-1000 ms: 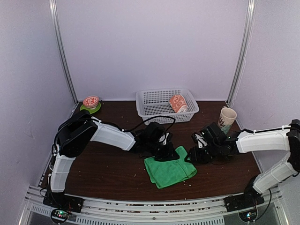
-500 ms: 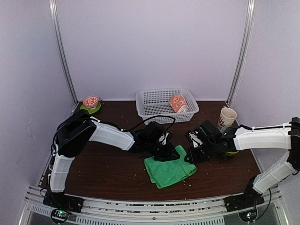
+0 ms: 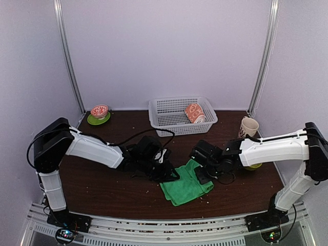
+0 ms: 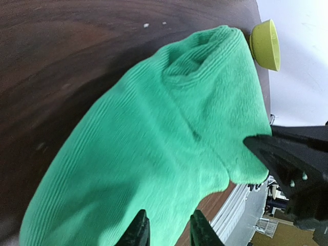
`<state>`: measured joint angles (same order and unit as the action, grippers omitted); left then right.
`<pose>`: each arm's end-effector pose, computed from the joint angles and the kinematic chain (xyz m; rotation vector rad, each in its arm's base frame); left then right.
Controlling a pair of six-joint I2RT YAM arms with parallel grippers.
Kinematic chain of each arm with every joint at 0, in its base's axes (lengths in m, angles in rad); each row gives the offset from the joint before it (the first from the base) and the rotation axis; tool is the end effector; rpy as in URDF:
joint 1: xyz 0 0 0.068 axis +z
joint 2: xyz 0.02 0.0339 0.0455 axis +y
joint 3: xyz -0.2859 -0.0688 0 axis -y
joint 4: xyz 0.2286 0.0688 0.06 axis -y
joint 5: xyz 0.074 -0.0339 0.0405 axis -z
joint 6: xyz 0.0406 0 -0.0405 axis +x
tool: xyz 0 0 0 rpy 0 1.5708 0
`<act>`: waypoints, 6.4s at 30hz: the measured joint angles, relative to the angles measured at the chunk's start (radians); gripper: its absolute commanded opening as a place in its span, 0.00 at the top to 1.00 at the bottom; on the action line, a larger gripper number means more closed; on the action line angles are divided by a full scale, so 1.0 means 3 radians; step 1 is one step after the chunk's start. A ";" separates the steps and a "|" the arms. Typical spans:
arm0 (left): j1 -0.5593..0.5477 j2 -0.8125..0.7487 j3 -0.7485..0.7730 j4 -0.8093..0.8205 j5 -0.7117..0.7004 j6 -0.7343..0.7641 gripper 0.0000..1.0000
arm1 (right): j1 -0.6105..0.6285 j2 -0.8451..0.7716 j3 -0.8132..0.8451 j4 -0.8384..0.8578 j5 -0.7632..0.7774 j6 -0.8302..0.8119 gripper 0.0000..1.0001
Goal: Roll the towels
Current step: Roll the towel at the center of the board.
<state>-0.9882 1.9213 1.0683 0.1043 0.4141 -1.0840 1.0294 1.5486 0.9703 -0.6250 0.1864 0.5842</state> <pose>0.2038 -0.3390 0.1736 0.1200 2.7626 -1.3275 0.1501 0.2351 0.2183 -0.5602 2.6910 0.1911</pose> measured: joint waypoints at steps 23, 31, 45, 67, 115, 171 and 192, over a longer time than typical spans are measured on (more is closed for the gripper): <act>0.0000 -0.0659 -0.0768 0.0024 -0.0493 -0.0036 0.73 | 0.0476 0.0647 0.0530 -0.0057 0.0079 0.0148 0.63; 0.0003 -0.0642 -0.0595 -0.0008 -0.0495 -0.0018 0.73 | 0.0464 0.0579 0.0337 0.0337 -0.0224 0.0172 0.59; 0.0094 -0.0031 0.0033 0.0243 -0.0183 -0.0037 0.73 | 0.0364 0.0296 -0.0207 0.1091 -0.0483 0.0258 0.52; 0.0112 -0.0186 -0.0178 0.0384 -0.0045 -0.0145 0.82 | 0.0304 0.0271 -0.0309 0.1288 -0.0591 0.0247 0.50; 0.0137 0.0364 -0.0065 0.0927 0.0125 -0.0161 0.86 | -0.0504 -0.0298 -0.0963 0.1731 -0.1523 0.0337 0.42; 0.0146 -0.0034 -0.0685 0.1007 -0.0104 -0.0282 0.89 | 0.0734 0.0926 0.0711 0.0010 0.0520 0.0186 0.71; 0.0146 -0.0178 -0.0905 0.1095 -0.0032 -0.0351 0.79 | 0.0763 0.0771 0.0603 0.0181 0.0313 -0.0071 0.91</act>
<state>-0.9443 1.8679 0.7967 0.4328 0.4046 -1.1893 1.2583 1.7798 1.1511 -0.5709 0.2802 0.5629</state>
